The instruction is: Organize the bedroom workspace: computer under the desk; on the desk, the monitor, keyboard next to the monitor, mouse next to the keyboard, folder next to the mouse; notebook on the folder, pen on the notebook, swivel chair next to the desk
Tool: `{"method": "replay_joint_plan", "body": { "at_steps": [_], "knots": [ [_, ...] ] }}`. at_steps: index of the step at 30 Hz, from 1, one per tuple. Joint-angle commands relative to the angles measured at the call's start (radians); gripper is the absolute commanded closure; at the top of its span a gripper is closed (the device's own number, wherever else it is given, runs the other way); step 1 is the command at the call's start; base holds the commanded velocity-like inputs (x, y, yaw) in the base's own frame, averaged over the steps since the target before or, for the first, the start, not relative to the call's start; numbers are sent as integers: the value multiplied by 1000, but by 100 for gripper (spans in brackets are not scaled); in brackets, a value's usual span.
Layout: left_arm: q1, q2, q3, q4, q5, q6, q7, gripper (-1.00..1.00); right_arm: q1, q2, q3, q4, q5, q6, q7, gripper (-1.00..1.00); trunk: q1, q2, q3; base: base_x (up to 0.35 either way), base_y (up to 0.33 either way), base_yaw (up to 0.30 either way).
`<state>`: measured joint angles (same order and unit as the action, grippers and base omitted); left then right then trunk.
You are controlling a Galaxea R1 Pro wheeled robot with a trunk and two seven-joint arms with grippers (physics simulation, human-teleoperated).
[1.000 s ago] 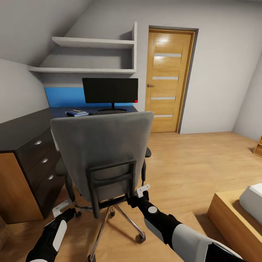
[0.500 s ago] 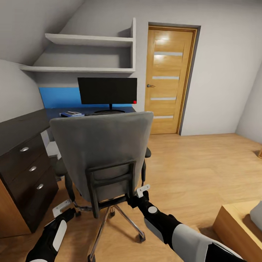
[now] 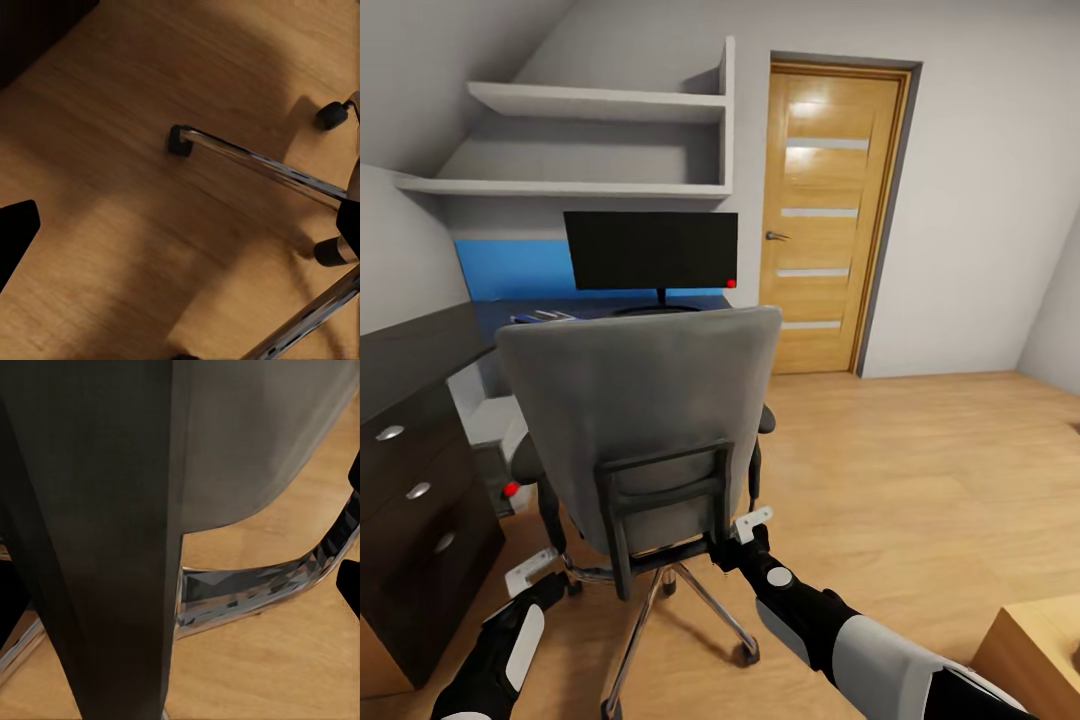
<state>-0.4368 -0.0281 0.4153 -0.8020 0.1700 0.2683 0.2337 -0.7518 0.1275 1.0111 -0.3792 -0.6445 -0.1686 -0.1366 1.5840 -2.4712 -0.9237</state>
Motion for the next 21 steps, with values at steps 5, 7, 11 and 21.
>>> {"method": "replay_joint_plan", "body": {
  "at_steps": [5, 7, 11, 21],
  "knots": [
    [0, -1, 0, -2, 17, 2, 1, -100, -2, 0, 6, -1, -6, -5, -6, -100, 0, 0, -1, 321, 0, 0],
    [0, -1, 0, -2, 17, 2, 1, -100, -2, 0, 6, -1, -6, -5, -6, -100, 0, 0, -1, 321, 0, 0],
    [0, -1, 0, -2, 17, 2, 1, -100, -2, 0, 7, -1, -6, -5, -6, -100, 0, 0, -1, 322, 0, 0],
    [0, -1, 0, -2, 17, 2, 1, -100, -2, 2, 9, -1, -6, -3, -6, -100, 0, 0, -1, 322, 0, 0]
  ]
}}
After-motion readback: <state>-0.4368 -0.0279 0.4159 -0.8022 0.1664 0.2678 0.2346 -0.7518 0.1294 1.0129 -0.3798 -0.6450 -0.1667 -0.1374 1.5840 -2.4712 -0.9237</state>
